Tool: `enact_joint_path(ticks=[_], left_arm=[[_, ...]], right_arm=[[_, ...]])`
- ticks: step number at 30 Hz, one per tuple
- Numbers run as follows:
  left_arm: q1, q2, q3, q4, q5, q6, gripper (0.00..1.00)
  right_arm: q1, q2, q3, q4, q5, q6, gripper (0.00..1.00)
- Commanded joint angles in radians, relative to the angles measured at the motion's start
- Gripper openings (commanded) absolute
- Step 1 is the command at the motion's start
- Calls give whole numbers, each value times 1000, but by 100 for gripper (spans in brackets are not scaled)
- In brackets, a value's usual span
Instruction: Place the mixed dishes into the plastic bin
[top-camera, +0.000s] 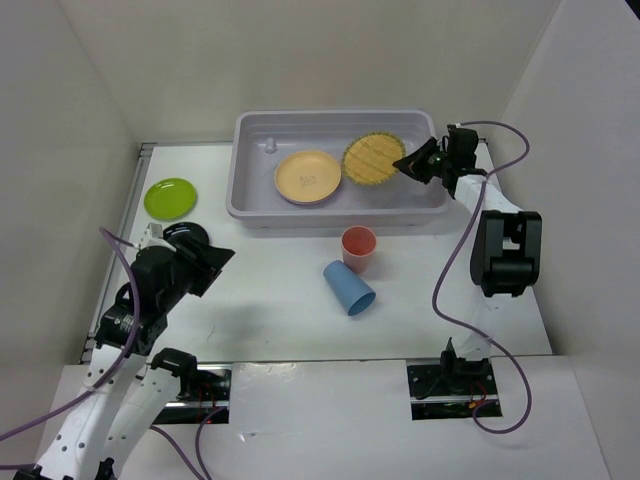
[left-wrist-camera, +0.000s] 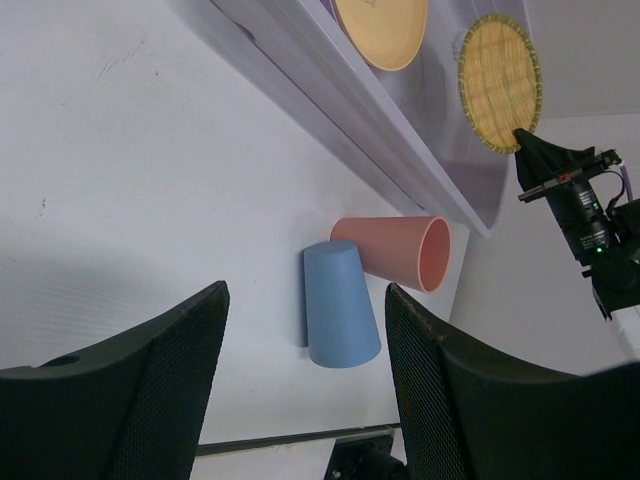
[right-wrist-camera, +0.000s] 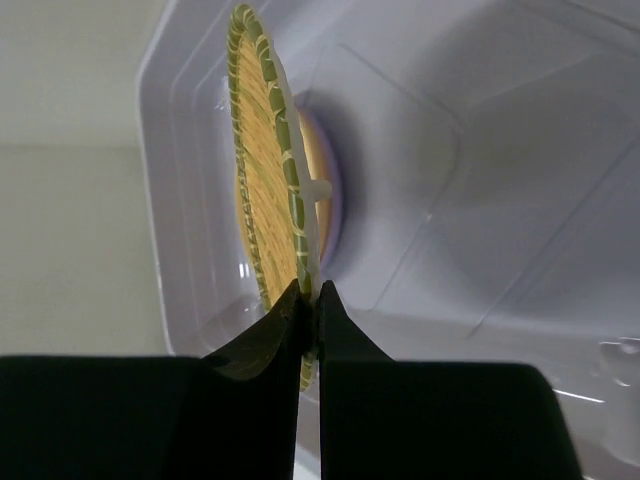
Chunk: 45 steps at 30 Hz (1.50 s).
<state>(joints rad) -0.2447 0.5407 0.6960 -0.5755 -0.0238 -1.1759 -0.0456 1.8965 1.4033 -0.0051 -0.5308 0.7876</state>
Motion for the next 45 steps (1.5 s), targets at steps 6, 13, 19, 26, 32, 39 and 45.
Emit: enact_joint_path(ticks=[6,13,19,26,32,39,45], left_arm=[[-2,16,50,19,-11,44,72],[-2,25,59,0,-11,64,73],[-2,79,59,-11,19,84,75],[-2,165,59,-1,41,146,77],[-2,275,88,19,130,235,78],[-2,280,97,28,130,254,79],[-2,289,106,19,140,272,79]], right_arm=[[-13,119,132,-42,89,-64,0],[-2,188,180,-116,173,-88,2],[29,197,215,-193,298,-128,16],[49,197,249,-245,342,-137,32],[70,187,289,-317,420,-166,55],[154,14,266,-406,532,-211,80],[282,-250,160,-511,670,-241,96]])
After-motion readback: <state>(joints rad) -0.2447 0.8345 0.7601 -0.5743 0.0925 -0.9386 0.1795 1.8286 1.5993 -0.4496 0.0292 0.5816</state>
